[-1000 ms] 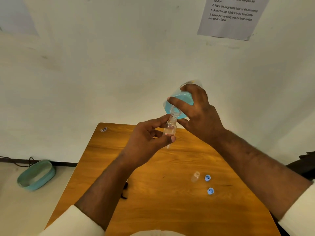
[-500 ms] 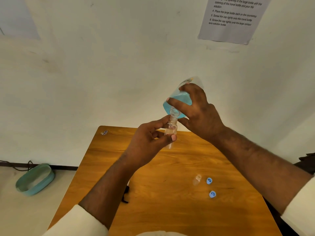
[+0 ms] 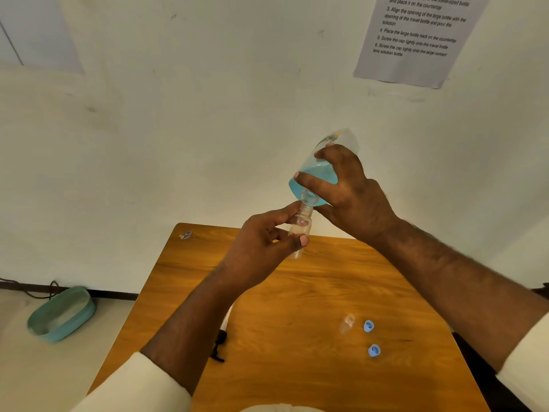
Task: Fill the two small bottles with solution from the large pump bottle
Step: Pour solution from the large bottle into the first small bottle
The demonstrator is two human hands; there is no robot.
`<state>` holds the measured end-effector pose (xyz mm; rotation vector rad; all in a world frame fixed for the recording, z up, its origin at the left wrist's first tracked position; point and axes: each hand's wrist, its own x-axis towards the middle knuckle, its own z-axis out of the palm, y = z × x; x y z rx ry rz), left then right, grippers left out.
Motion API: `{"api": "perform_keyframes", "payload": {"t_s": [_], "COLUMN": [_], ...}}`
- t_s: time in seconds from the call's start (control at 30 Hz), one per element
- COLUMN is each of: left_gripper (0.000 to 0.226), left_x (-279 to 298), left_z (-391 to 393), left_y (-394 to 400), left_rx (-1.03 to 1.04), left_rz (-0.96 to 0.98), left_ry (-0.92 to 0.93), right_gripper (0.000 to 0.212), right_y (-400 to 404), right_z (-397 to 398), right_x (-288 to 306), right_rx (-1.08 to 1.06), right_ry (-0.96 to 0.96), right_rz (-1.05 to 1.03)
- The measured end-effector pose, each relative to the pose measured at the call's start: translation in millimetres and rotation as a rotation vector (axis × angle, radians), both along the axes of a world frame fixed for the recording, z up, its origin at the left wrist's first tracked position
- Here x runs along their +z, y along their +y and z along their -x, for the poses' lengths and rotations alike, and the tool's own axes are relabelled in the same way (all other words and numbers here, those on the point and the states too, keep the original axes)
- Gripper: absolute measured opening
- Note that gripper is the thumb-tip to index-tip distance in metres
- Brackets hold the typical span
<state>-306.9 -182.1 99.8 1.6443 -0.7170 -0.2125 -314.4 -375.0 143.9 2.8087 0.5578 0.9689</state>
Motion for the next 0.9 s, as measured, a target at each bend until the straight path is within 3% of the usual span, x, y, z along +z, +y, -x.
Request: {"api": "perform_keyframes", "payload": {"t_s": [0.9], "left_gripper": [0.050], "left_x": [8.1], "left_z": [-0.6], "left_y": [-2.8], "left_rx": [0.015], "left_rz": [0.028], "left_ry": [-0.004], "right_gripper": [0.057], "right_y": [-1.0], "right_z": [-3.0], "right_x": [6.5], "right_rx": [0.003], "right_ry": [-0.012], "right_rz": [-0.008]}}
